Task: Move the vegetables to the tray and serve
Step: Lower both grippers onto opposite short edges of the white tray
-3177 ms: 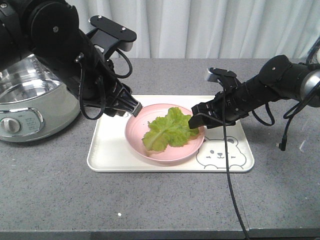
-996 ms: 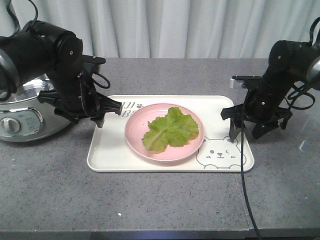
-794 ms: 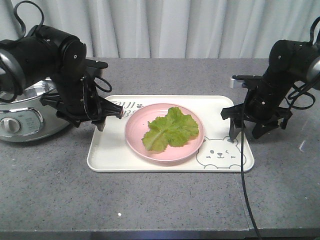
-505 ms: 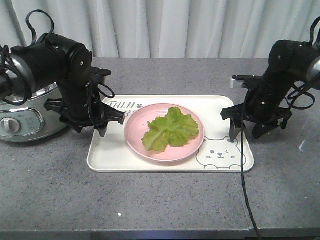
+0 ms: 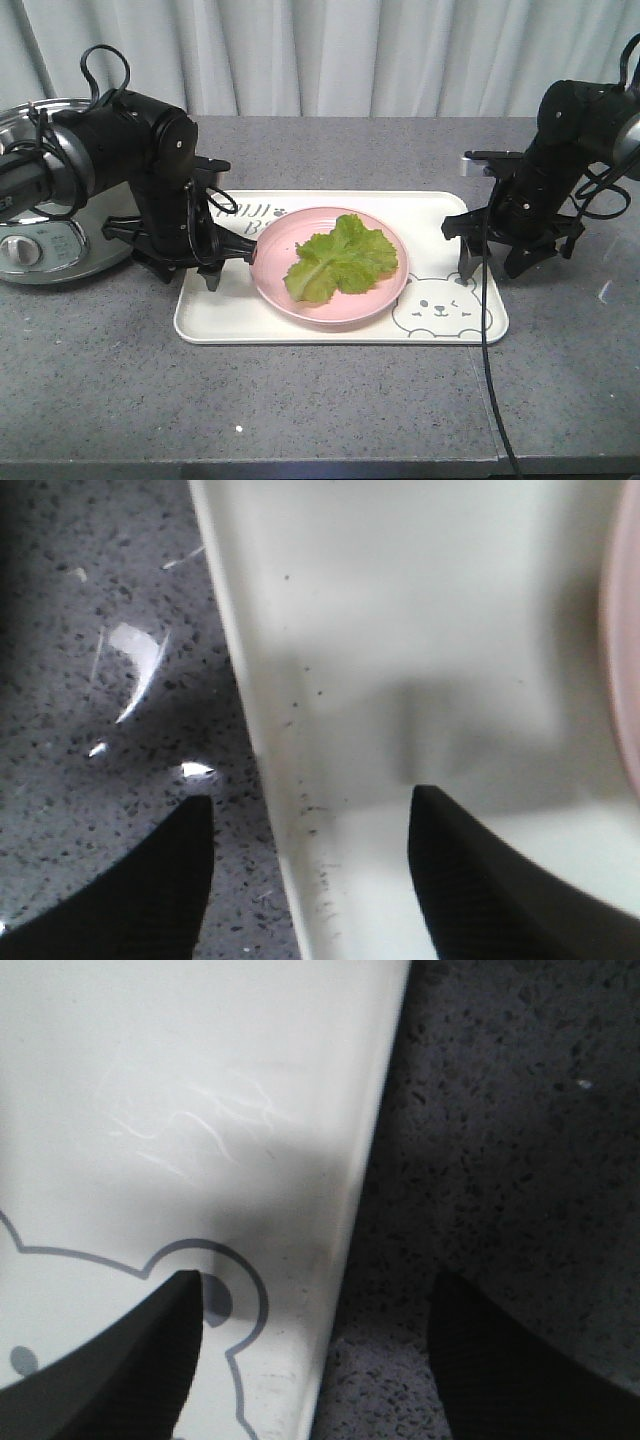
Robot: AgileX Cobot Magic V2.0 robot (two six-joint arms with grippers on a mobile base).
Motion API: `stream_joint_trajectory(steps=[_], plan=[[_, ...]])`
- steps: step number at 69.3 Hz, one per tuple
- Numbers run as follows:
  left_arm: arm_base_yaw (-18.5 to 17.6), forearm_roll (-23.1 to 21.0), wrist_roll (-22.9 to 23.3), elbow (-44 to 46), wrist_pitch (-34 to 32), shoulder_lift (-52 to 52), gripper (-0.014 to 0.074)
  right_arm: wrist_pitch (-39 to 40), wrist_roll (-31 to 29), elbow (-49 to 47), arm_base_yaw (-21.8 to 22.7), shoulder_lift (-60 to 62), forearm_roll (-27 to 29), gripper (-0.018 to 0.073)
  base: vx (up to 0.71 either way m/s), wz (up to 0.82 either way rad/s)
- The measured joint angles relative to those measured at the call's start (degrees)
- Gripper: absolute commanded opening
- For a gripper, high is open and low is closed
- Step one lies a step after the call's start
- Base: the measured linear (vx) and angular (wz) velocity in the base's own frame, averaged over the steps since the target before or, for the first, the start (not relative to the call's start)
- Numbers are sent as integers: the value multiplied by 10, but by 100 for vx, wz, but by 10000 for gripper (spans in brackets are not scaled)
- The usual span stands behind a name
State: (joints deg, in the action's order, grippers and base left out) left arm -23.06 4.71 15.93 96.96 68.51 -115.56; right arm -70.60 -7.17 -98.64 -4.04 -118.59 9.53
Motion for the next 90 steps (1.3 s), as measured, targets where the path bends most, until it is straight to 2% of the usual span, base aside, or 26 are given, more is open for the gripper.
stream_joint_trajectory(steps=[20,49,57,67,81,86,90], plan=[[0,-10,-2,0,0,-8,381,0,0,0,0,0,0,462,0,0],[0,-12,-2,0,0,-8,213,0,0,0,0,0,0,461,0,0],[2,-10,-2,0,2,-8,166,0,0,0,0,0,0,435,0,0],[3,-10,-2,0,2,-8,99,0,0,0,0,0,0,329,0,0],[4,-9,-13,0,3,-8,-5,0,0,0,0,0,0,83,0,0],[4,-9,-12,0,3,-8,-8,0,-3,0,0,0,-6,2,0,0],[4,-10,-12,0,3,-8,-7,0,-6,0,1,0,-9,-15,0,0]])
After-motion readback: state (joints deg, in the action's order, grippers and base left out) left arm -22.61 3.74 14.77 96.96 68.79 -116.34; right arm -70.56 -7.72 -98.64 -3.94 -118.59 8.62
